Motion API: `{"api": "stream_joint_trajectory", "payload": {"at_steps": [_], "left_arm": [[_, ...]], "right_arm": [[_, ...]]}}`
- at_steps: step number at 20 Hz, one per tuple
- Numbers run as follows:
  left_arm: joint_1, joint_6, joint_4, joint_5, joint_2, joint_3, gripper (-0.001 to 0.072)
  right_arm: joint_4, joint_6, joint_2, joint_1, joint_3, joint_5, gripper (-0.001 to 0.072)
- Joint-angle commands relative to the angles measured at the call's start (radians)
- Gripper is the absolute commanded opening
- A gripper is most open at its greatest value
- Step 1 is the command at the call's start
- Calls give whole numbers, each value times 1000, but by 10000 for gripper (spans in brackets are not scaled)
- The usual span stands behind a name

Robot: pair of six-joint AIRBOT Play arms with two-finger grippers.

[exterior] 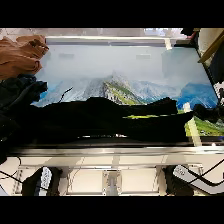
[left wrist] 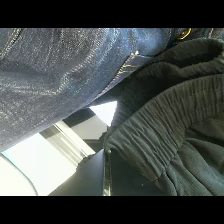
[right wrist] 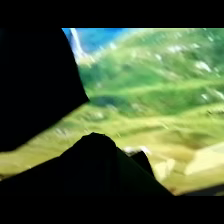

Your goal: Fold the clothes and pants, and hang the long-sleeved shirts on hangers.

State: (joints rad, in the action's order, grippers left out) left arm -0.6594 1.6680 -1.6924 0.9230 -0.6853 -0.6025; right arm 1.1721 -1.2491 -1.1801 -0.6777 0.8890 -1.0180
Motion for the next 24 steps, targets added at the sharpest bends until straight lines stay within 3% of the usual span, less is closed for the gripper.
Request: {"api": "stream_joint_trajectory", "payload": {"at_steps": [1, 2, 3, 7, 10, 14, 24], "left_arm": [[-3, 6, 2, 9, -1, 0, 24], [-3, 8, 2, 9, -1, 0, 24], [-3, 8, 2, 12, -1, 0, 24], [-3, 7, 2, 37, 0, 0, 24], [-3, 7, 3, 38, 0, 0, 24], [-3, 7, 2, 39, 0, 0, 24], [-2, 7, 2, 39, 0, 0, 25]], "right_arm": [[-120, 24, -52, -1, -2, 82, 196], [-120, 40, -54, -1, -2, 68, 423], [-110, 57, -47, -2, 5, 47, 451], [61, 74, 43, -114, 67, -137, 450], [50, 165, 88, -271, -52, -270, 450], [-21, 221, 68, -331, -203, -214, 448], [-23, 265, -105, -307, -213, -185, 447]]}}
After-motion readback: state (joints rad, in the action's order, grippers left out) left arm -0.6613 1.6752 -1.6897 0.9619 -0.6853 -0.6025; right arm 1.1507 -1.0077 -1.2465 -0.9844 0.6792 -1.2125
